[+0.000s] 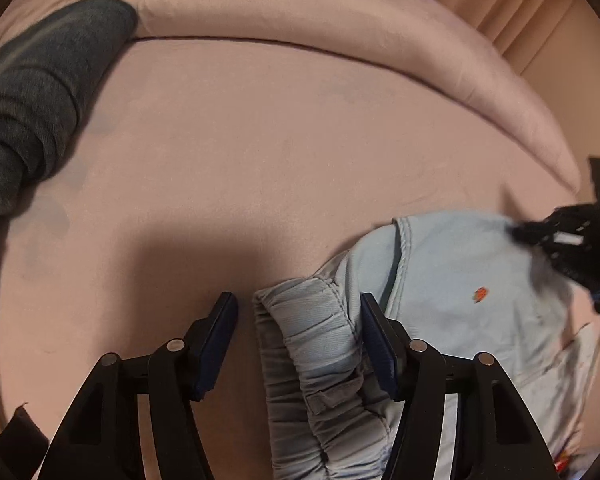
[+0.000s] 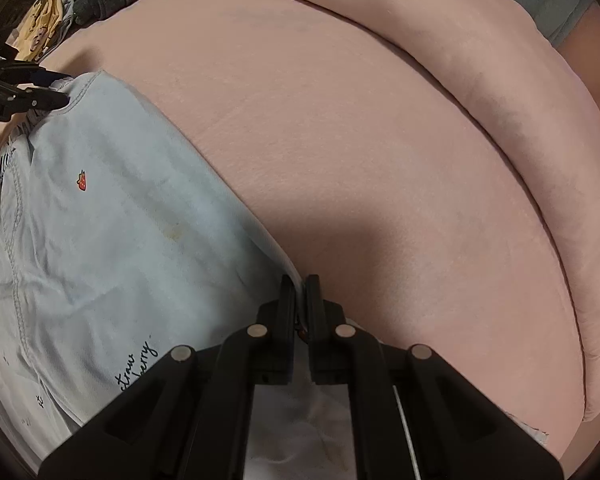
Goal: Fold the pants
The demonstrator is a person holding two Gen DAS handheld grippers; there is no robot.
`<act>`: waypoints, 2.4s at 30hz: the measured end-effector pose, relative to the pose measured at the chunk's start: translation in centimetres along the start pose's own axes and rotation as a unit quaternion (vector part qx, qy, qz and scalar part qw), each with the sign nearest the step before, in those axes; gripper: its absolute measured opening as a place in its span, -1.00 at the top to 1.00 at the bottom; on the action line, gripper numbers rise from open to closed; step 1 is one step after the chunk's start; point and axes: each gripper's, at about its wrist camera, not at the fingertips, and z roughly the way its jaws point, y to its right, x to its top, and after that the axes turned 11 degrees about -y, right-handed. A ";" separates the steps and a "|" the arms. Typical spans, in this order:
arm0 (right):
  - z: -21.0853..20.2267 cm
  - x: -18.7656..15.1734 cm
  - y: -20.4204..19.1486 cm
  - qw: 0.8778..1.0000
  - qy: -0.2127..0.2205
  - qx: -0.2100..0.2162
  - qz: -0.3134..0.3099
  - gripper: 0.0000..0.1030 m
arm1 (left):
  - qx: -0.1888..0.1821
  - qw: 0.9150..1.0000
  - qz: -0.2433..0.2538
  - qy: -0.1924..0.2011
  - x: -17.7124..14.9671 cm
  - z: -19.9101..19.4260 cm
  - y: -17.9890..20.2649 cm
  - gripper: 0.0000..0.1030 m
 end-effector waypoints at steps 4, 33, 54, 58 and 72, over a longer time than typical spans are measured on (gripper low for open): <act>0.4 0.2 0.8 1.000 0.004 0.004 0.003 0.88 | -0.013 1.000 0.007 0.009 -0.7 -0.3 0.4 0.30; -16.5 -16.1 -7.5 0.973 0.190 -0.133 0.013 0.95 | 0.116 0.961 0.143 0.206 -15.9 -13.2 11.5 0.43; -4.9 -22.6 -22.5 0.941 0.084 -0.246 -0.215 0.93 | 0.124 0.967 0.116 0.188 -23.3 -5.8 5.1 0.39; -4.9 -23.7 -24.1 0.942 0.086 -0.238 -0.221 0.92 | 0.108 0.969 0.109 0.196 -24.7 -5.9 4.7 0.39; -10.3 -26.5 -20.5 0.981 0.134 -0.089 -0.105 0.40 | 0.154 0.964 0.078 0.203 -28.4 -11.1 5.2 -0.43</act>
